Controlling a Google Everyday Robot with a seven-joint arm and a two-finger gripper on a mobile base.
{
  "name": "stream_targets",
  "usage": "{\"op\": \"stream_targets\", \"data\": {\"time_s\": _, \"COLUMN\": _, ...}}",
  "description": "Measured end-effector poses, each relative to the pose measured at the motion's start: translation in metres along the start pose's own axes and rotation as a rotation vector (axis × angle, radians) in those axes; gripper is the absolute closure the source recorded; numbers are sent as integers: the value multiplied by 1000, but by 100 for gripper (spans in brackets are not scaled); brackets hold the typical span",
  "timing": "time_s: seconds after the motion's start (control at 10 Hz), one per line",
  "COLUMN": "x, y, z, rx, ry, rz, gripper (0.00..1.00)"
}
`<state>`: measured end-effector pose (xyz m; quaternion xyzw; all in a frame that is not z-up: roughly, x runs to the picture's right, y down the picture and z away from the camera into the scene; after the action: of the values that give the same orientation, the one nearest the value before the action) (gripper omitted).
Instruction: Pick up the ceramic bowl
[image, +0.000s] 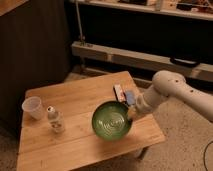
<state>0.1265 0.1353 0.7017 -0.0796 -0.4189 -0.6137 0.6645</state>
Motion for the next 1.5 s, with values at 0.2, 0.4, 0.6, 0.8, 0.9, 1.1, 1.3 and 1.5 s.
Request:
{"op": "stream_targets", "data": {"time_s": 0.2, "x": 13, "y": 15, "z": 32, "rx": 33, "ry": -26, "rz": 18, "gripper": 85}}
{"op": "stream_targets", "data": {"time_s": 0.4, "x": 23, "y": 27, "z": 69, "rx": 61, "ry": -42, "rz": 19, "gripper": 100}}
{"op": "stream_targets", "data": {"time_s": 0.6, "x": 30, "y": 32, "z": 83, "rx": 78, "ry": -54, "rz": 27, "gripper": 100}}
{"op": "stream_targets", "data": {"time_s": 0.8, "x": 34, "y": 28, "z": 85, "rx": 98, "ry": -65, "rz": 36, "gripper": 100}}
{"op": "stream_targets", "data": {"time_s": 0.9, "x": 32, "y": 28, "z": 82, "rx": 108, "ry": -66, "rz": 38, "gripper": 100}}
{"op": "stream_targets", "data": {"time_s": 1.1, "x": 27, "y": 15, "z": 66, "rx": 127, "ry": -57, "rz": 4, "gripper": 100}}
{"op": "stream_targets", "data": {"time_s": 1.3, "x": 16, "y": 1, "z": 50, "rx": 142, "ry": -53, "rz": -35, "gripper": 100}}
{"op": "stream_targets", "data": {"time_s": 1.5, "x": 3, "y": -25, "z": 33, "rx": 157, "ry": -62, "rz": -94, "gripper": 100}}
